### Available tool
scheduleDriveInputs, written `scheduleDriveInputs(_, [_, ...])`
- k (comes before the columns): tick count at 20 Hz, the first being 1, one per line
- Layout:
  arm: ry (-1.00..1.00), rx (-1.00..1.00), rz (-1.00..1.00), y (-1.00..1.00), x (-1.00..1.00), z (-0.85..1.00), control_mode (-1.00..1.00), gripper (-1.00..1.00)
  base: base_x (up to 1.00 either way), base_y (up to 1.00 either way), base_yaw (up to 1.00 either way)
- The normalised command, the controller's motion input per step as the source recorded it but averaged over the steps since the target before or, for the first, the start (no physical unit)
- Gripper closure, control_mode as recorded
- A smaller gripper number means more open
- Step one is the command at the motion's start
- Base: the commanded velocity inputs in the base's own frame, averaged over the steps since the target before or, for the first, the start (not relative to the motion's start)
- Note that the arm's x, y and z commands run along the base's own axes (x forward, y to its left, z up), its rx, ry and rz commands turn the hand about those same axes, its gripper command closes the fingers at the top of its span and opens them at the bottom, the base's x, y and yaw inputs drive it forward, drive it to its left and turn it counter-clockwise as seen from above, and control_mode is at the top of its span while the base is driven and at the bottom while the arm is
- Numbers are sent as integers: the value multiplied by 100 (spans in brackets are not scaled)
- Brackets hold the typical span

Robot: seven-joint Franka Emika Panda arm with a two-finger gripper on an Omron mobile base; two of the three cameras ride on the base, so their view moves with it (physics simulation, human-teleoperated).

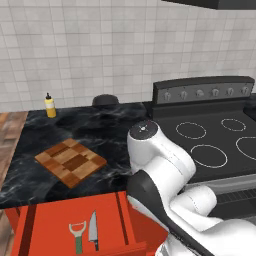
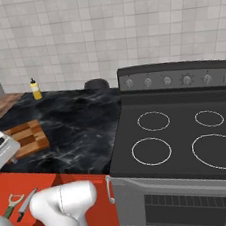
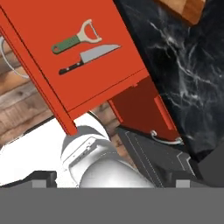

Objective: Open the drawer on the left and place the cutting tools on the cutting board.

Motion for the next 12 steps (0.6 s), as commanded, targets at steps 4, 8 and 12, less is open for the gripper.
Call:
scheduleDriveInputs(4, [0,21,-21,39,47,-43,-100,-100,0,0,0])
scheduleDriveInputs(8, [0,20,-23,67,23,-48,-100,-100,0,0,0])
scheduleDriveInputs(12, [1,25,-20,69,0,-42,-100,-100,0,0,0])
